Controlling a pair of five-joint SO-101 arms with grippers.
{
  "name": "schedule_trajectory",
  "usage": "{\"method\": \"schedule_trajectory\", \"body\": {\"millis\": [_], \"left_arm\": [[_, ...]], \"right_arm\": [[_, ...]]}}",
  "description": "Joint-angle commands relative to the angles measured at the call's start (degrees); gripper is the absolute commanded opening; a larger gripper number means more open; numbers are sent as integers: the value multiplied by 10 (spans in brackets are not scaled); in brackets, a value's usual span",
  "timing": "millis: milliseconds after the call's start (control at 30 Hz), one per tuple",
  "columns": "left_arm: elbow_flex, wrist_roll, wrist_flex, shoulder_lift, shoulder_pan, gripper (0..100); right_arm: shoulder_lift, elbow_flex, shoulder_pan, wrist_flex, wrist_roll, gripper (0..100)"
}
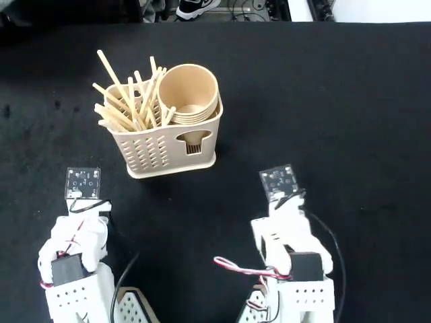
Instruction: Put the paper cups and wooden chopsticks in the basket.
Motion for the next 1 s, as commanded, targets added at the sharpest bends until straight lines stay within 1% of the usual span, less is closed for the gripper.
{"method": "schedule_trajectory", "body": {"millis": [0,100,300,367,467,633,867,967], "left_arm": [[10,-6,27,-4,6,30],[10,-6,28,-4,5,30],[10,0,28,-4,10,30],[10,29,28,-4,10,30],[10,102,24,-4,10,30],[10,171,20,-4,10,29],[10,223,20,-4,9,29],[10,231,20,-4,9,29]], "right_arm": [[-39,-1,47,3,3,21],[-39,-1,67,3,3,21],[-39,-1,69,3,4,21],[-39,-1,69,3,4,21],[-39,-1,69,3,4,21],[-39,-1,69,3,4,21],[-39,-1,69,3,4,21],[-39,-1,69,3,4,21]]}}
